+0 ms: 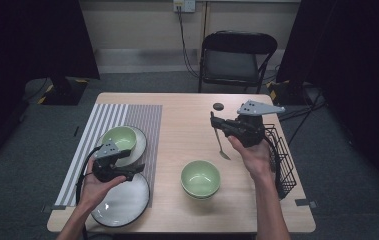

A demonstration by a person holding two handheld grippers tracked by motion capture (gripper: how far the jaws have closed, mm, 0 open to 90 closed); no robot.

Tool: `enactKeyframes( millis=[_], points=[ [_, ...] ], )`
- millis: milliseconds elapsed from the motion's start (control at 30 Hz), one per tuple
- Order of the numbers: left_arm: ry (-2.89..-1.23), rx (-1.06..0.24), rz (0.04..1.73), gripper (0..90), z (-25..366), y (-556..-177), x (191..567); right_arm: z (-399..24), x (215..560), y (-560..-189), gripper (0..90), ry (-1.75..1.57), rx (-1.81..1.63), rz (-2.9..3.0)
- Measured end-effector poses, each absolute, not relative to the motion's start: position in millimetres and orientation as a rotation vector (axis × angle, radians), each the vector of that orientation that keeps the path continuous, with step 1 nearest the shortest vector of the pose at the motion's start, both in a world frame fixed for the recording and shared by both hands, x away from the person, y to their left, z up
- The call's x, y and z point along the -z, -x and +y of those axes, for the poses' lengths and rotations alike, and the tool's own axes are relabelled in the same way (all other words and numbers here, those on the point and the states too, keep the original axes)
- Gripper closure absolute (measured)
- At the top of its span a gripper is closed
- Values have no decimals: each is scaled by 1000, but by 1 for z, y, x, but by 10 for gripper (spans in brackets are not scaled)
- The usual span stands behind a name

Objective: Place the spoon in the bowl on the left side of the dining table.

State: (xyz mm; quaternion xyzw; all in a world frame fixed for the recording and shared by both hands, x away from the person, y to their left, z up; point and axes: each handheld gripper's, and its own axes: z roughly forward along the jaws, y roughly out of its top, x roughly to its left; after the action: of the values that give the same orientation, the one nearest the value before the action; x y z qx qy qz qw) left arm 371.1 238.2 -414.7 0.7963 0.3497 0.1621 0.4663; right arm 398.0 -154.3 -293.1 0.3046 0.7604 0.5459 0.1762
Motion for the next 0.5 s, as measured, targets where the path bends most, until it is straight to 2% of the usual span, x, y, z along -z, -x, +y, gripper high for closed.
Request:
enactKeyframes(
  millis=[500],
  points=[
    [-1926, -374, 801, 228, 219, -383, 398, -124, 296, -408, 900, -829, -1589, 2197]
  ],
)
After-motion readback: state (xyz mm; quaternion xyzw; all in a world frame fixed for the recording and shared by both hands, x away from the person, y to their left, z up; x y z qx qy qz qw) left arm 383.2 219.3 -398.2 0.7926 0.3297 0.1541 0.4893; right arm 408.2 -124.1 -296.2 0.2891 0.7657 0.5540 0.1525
